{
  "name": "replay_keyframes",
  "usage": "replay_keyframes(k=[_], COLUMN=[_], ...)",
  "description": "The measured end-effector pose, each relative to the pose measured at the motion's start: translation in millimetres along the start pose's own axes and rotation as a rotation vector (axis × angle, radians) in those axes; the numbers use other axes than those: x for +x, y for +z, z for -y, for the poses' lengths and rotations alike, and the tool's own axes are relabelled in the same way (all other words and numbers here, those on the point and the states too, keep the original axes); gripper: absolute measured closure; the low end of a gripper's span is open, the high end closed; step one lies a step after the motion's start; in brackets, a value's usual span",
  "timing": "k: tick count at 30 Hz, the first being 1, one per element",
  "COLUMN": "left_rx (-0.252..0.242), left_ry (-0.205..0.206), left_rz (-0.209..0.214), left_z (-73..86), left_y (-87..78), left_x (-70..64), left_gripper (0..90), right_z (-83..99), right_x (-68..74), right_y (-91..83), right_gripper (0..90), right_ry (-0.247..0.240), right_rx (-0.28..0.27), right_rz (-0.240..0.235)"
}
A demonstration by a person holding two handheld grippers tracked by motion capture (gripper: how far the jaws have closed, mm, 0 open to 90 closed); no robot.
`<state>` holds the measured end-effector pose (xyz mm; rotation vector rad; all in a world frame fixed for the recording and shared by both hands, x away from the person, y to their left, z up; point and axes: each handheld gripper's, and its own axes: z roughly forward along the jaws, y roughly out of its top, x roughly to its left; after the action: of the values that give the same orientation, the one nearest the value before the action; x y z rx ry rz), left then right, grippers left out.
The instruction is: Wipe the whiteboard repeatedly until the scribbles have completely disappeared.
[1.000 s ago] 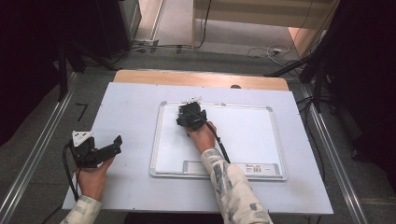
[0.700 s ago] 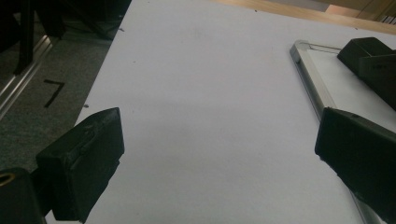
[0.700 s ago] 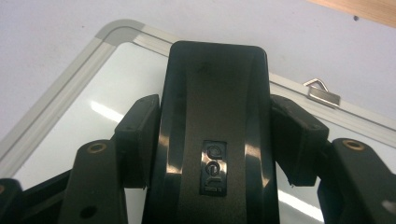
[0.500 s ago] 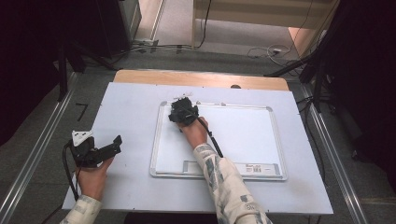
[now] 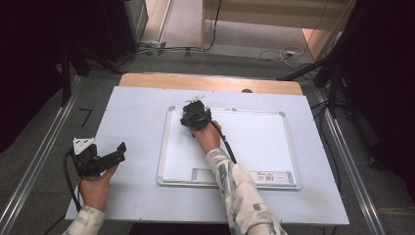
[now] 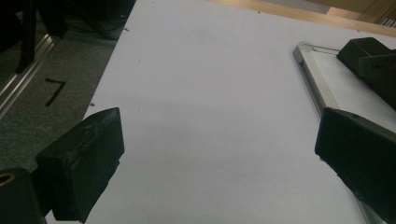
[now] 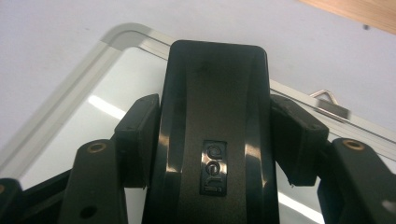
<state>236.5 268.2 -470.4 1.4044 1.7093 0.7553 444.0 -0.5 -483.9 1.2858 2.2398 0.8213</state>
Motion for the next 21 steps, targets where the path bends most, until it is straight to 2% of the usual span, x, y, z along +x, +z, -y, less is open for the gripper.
replay_keyframes(k=[3,6,14,21], left_rx=[0.000,0.003,0.003,0.004], left_ry=[0.005,0.007,0.011,0.013], left_rz=[0.003,0.002,0.004,0.004], left_z=[-0.1,0.0,0.0,0.2], left_y=[-0.1,0.7,1.8,1.9], left_x=[-1.5,-2.2,-3.2,-2.8], left_gripper=[1.9,1.9,1.9,1.9], right_z=[2.2,3.2,4.4,17.3], right_x=[-3.1,-0.1,24.9,41.5], right_y=[-1.3,-2.3,-4.0,-15.6], right_gripper=[36.1,36.1,36.1,36.1], right_ry=[0.015,0.018,-0.027,-0.053], right_rx=[-0.003,-0.002,-0.013,-0.018], right_rz=[0.002,0.007,-0.039,-0.076])
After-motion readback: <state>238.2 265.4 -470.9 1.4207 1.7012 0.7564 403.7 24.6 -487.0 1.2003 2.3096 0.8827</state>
